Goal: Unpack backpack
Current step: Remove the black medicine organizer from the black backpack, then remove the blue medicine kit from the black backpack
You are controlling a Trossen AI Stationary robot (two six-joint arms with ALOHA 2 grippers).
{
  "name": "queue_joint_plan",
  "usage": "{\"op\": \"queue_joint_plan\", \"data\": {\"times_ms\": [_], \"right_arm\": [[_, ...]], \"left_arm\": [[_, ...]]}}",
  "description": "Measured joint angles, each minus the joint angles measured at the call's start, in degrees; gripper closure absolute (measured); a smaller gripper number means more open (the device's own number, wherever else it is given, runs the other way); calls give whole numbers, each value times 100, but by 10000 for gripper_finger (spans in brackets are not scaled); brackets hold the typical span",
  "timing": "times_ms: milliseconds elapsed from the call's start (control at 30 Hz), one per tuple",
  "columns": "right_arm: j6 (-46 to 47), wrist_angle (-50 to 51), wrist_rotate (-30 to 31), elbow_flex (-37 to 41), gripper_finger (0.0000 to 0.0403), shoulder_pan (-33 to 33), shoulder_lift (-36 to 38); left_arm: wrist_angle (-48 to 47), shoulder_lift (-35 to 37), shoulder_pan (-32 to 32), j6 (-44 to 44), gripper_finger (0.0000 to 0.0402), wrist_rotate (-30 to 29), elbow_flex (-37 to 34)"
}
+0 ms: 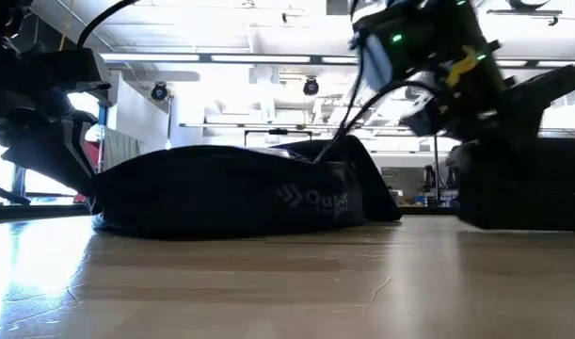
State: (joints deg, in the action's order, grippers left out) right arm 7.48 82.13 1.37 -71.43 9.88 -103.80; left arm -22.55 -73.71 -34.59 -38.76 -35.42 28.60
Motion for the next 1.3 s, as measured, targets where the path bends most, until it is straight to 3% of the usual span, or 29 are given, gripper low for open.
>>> {"op": "queue_joint_plan", "data": {"times_ms": [100,267,467,667,967,1300], "right_arm": [[10,-160,-12,116,241,61,411],[108,-255,212,371,240,161,501],[183,-545,563,616,165,176,438],[344,-369,372,543,148,181,438],[1462,643,330,-189,145,198,448],[1588,521,1244,-1287,144,338,462]], "left_arm": [[-4,0,0,0,378,-2,0],[16,0,1,-2,378,0,0],[20,0,0,-2,378,2,0],[7,0,3,-4,378,176,0],[-230,7,-35,-15,378,1169,499],[-600,7,-219,39,378,1130,1020]]}}
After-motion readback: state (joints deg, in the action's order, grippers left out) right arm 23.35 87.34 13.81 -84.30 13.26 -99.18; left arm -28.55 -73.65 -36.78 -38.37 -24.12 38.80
